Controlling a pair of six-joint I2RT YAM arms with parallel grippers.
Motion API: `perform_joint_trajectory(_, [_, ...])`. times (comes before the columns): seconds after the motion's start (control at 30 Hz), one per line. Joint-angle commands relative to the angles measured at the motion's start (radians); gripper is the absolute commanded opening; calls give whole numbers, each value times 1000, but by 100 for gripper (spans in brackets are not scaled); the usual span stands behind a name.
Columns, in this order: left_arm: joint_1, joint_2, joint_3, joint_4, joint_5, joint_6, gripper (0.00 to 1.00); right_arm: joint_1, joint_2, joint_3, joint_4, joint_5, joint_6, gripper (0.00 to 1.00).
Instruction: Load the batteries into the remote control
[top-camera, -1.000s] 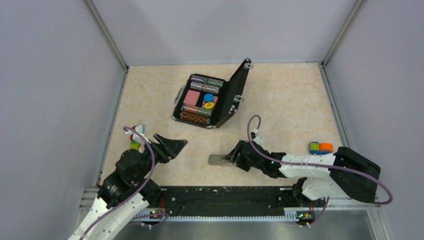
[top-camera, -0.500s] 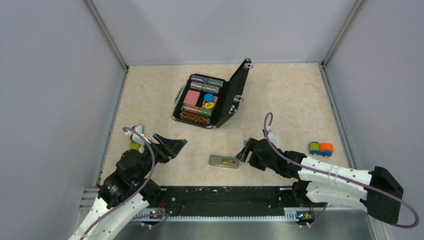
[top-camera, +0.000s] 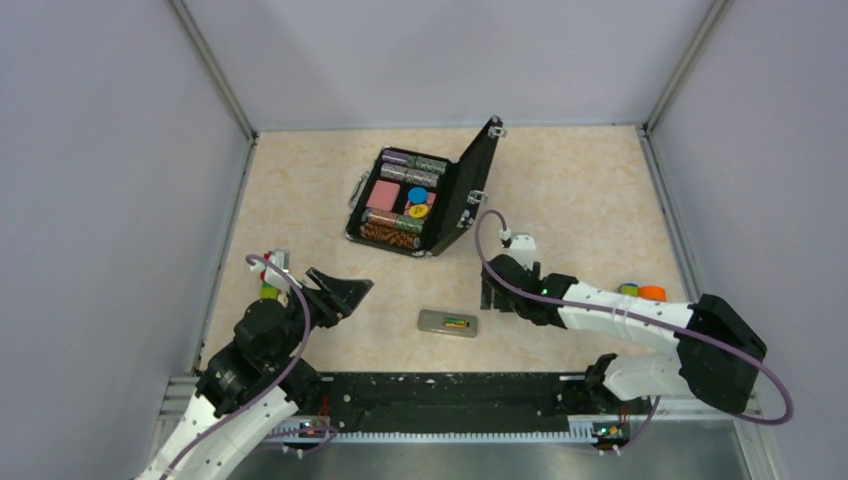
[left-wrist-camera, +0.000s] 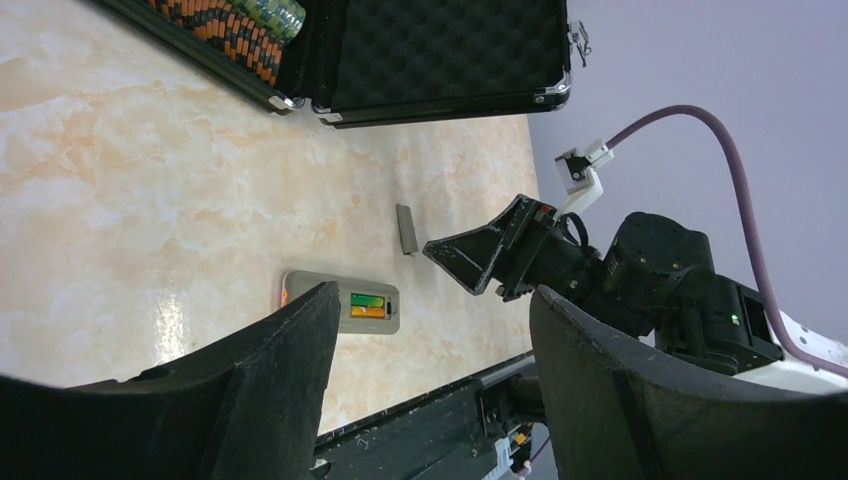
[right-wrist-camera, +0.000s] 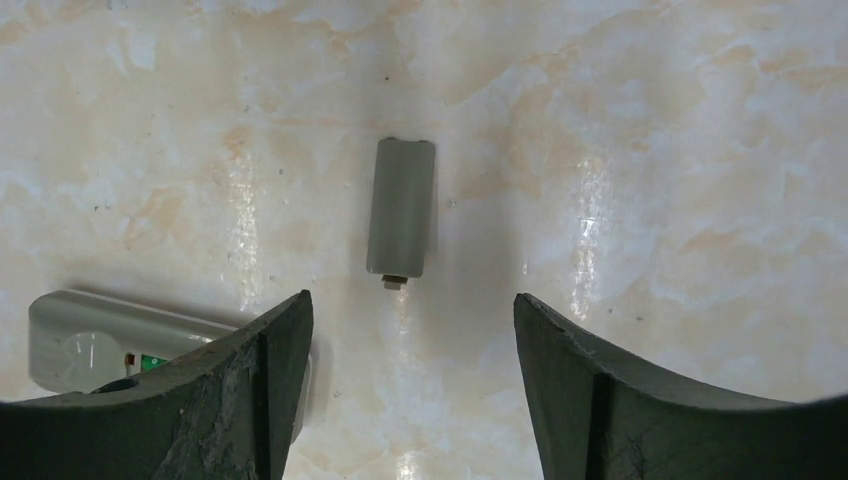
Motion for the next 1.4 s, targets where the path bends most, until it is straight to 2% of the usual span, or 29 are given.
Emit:
perform_joint_trajectory(0.0, [2, -2, -3, 15, -29, -8, 74, -5, 30, 59, 33, 53, -83, 72])
perform_joint_trajectory(0.27, [2, 2, 0, 14, -38, -1, 74, -3, 154, 61, 79, 15, -77, 62])
perform_joint_trajectory(0.57, [3, -1, 4, 3, -44, 4, 74, -5, 197, 45, 107, 9, -56, 47])
perform_joint_trajectory(0.83, [2, -9, 4, 2, -40, 7, 74, -7, 252, 50, 143, 7, -69, 51])
perform_joint_trajectory(0.9, [3, -10, 6, -3, -39, 6, 74, -9, 267, 50, 147, 5, -64, 46])
perform_joint_trajectory(0.97, [2, -16, 6, -8, -39, 4, 74, -9, 272, 50, 143, 0, -59, 33])
perform_joint_trajectory(1.07, [2, -26, 3, -21, -37, -1, 74, -10, 251, 41, 123, -4, -49, 22])
perform_joint_trajectory(1.13, [3, -36, -3, -32, -34, -6, 74, -10, 204, 36, 109, -5, -58, 18])
perform_joint_trajectory(1.27, [3, -53, -27, -31, -10, -20, 74, -9, 96, 56, 76, -15, -130, 16])
perform_joint_trajectory(1.37, [2, -53, -48, -14, 21, -28, 74, -11, 13, 74, 75, -83, -231, 15])
